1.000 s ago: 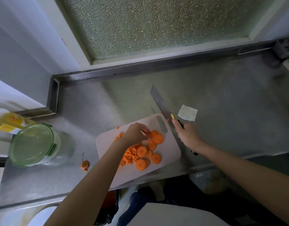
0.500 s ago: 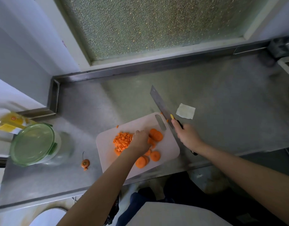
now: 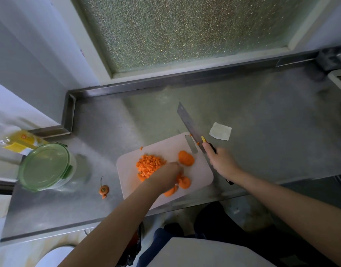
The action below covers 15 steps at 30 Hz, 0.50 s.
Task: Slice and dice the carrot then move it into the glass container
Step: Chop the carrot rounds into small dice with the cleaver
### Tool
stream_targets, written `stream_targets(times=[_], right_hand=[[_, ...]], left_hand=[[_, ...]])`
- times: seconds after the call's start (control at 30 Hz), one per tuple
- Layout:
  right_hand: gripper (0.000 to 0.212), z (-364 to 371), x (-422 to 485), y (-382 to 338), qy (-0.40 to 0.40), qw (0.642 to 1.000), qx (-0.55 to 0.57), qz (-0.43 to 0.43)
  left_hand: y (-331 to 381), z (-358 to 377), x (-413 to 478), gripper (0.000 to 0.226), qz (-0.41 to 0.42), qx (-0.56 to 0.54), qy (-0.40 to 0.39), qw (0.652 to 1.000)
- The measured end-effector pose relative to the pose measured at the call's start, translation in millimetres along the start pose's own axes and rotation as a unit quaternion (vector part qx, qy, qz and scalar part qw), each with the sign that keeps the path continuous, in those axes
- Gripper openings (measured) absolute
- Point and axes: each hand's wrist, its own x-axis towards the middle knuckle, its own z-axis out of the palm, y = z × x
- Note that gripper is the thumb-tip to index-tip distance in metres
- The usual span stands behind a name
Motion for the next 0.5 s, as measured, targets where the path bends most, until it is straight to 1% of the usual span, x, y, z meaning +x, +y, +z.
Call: stream_targets(times=[0.1, 0.27, 0.4, 0.5], right_hand=[[0.062, 0.6, -1.2, -1.3, 0.003, 1.000, -0.005, -0.007], [0.062, 2.8, -4.2, -2.8, 0.002, 1.000, -0.015, -0.017], [0.061, 1.6, -7.3, -5.8, -0.004, 1.000, -0.015, -0.022], [0.060, -0.7, -9.1, -7.2, -0.001, 0.999, -0.022, -0.026]], left_hand=[[0.3, 3.2, -0.7, 0.020, 0.020, 0.057, 0.016, 0.998], [-0.1, 2.9, 0.9, 0.030, 0.016, 0.084, 0.026, 0.996], [-0.6, -1.9, -1.9, 0.018, 0.021, 0.078, 0.009, 0.997], [-4.5, -1.4, -4.2, 0.016, 0.043, 0.068, 0.015, 0.997]])
